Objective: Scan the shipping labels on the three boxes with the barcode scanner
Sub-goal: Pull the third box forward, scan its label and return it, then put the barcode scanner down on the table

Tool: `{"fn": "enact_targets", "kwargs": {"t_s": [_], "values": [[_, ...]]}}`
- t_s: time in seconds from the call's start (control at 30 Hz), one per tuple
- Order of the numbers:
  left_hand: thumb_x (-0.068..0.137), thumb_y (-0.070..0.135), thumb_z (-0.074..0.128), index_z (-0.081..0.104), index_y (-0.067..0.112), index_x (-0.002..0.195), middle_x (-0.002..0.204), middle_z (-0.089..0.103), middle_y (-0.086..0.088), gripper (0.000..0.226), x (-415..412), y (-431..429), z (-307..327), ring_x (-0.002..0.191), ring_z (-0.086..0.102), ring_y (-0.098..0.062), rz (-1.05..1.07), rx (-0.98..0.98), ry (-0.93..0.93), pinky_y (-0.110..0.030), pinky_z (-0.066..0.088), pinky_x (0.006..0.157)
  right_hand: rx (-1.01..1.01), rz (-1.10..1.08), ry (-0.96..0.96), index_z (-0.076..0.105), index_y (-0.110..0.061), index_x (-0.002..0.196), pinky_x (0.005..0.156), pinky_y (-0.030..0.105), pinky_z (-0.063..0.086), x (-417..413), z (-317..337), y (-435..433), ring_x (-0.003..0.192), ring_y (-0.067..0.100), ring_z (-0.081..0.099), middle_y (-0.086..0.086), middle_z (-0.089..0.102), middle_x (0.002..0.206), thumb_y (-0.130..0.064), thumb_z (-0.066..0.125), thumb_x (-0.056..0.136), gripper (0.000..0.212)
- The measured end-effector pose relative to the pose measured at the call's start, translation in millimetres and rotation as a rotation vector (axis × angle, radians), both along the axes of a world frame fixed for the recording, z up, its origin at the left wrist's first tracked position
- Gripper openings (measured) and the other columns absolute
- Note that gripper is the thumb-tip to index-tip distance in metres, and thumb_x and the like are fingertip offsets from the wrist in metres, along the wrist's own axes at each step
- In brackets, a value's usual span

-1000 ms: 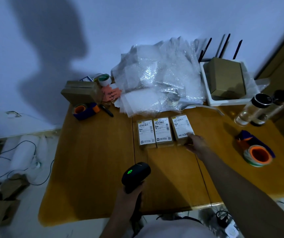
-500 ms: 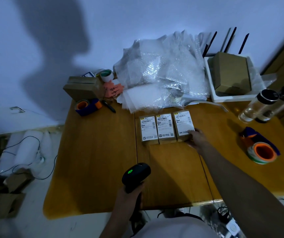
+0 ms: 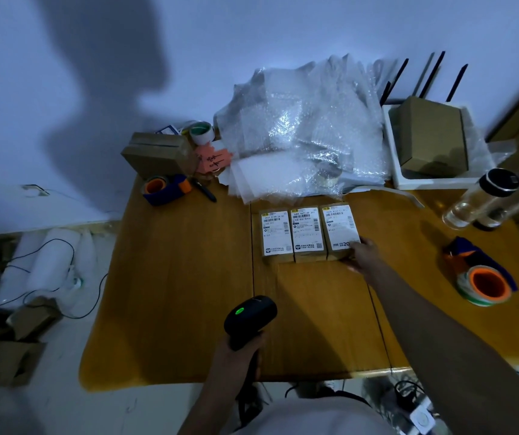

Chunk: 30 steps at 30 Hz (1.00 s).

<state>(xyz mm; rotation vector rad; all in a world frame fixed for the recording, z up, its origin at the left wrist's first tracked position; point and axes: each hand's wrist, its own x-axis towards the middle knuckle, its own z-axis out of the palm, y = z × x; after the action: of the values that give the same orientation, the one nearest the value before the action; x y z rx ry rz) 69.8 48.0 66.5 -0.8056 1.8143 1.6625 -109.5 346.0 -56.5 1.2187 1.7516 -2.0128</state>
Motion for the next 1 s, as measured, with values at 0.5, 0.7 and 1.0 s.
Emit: {"fn": "enact_targets", "kwargs": {"t_s": [0.5, 0.7, 1.0], "values": [[0.093, 0.017, 0.066, 0.059, 0.013, 0.116, 0.067, 0.063, -0.008, 0.024, -3, -18, -11, 0.053, 0.059, -0.017, 0.159, 0.053, 0.055, -0.03, 0.05, 0.051, 0.205, -0.032, -0.03, 0.054, -0.006, 0.135, 0.072, 0.04, 0.057, 54, 22, -21, 0.082, 0.03, 0.072, 0.009, 0.061, 0.119, -0.021, 0.054, 0.102, 0.036], [0.092, 0.007, 0.06, 0.052, 0.013, 0.122, 0.086, 0.076, -0.015, 0.031, -11, -28, -10, 0.056, 0.059, -0.024, 0.31, 0.187, 0.102, -0.032, 0.046, 0.055, 0.106, 0.329, 0.035, 0.064, -0.004, 0.121, 0.075, 0.039, 0.056, 89, 43, -69, 0.088, 0.028, 0.07, 0.013, 0.068, 0.11, -0.023, 0.052, 0.103, 0.029], [0.075, -0.006, 0.06, 0.052, -0.008, 0.13, 0.093, 0.072, -0.022, 0.055, -27, -57, -12, 0.082, 0.071, -0.034, 0.414, 0.483, 0.219, -0.047, 0.056, 0.077, -0.098, 0.933, 0.131, 0.072, -0.014, 0.117, 0.088, 0.037, 0.055, 118, 90, -163, 0.096, 0.027, 0.074, 0.013, 0.077, 0.105, -0.037, 0.047, 0.105, 0.036]]}}
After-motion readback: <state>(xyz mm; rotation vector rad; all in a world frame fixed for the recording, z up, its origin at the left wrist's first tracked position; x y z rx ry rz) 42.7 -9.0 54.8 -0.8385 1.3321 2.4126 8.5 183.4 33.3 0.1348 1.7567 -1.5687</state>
